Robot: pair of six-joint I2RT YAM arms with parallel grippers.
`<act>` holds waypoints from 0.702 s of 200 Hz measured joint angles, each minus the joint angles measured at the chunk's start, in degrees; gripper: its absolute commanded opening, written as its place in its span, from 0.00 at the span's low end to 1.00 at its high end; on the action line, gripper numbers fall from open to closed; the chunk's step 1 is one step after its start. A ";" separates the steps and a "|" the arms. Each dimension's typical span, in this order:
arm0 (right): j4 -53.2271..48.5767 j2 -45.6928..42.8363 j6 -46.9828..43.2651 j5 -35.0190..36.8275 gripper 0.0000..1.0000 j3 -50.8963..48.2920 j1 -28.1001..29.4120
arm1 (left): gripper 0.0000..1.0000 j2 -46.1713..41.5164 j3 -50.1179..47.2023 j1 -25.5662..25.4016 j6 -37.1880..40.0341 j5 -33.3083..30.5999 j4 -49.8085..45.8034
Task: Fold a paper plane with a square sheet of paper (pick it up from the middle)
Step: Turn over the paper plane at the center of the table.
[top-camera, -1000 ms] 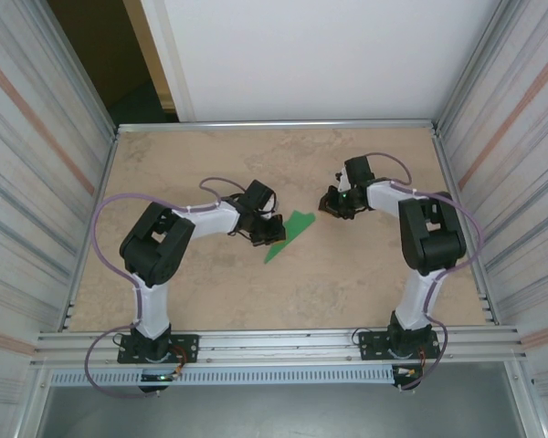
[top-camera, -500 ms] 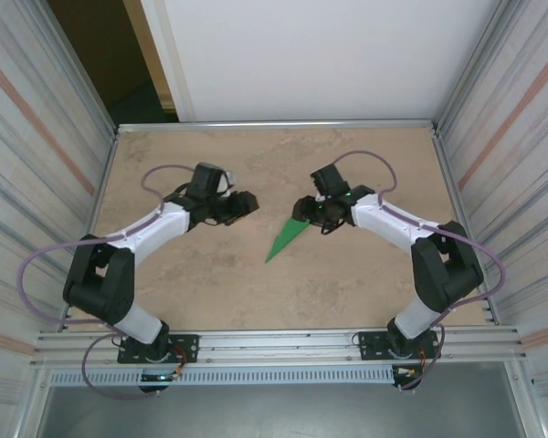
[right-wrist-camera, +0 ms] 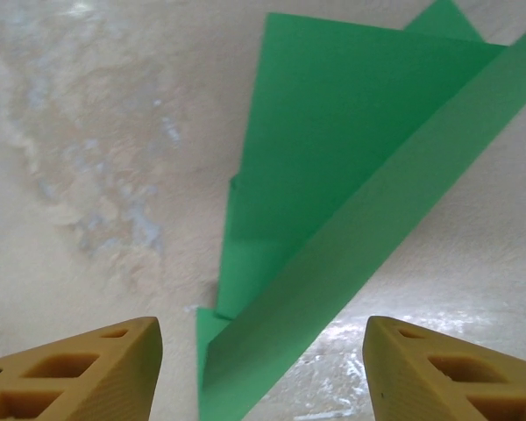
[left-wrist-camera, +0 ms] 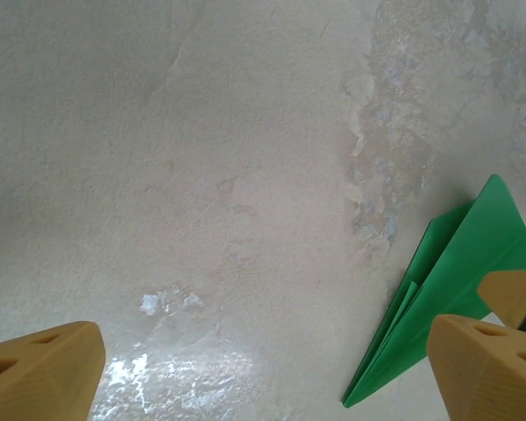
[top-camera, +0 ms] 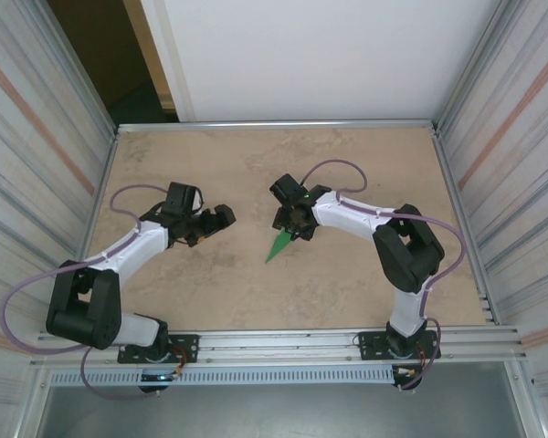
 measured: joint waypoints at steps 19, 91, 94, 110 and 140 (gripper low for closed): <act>-2.19 1.77 2.01 1.07 0.53 1.60 0.00 | 0.97 -0.13 0.00 0.20 0.85 -0.94 -0.70; -6.08 0.63 7.28 4.81 0.32 0.72 0.50 | 0.97 0.87 0.02 0.46 1.05 -2.08 -1.38; -6.03 0.50 7.17 4.83 0.31 0.55 0.46 | 0.97 0.94 0.02 0.46 1.05 -2.10 -1.38; -5.27 -0.15 7.63 4.39 0.28 -0.72 -0.02 | 0.97 1.18 0.09 0.46 1.05 -2.16 -1.44; -4.28 -0.66 7.87 3.06 0.22 -2.03 -1.49 | 0.97 1.18 0.42 0.46 1.07 -2.43 -1.66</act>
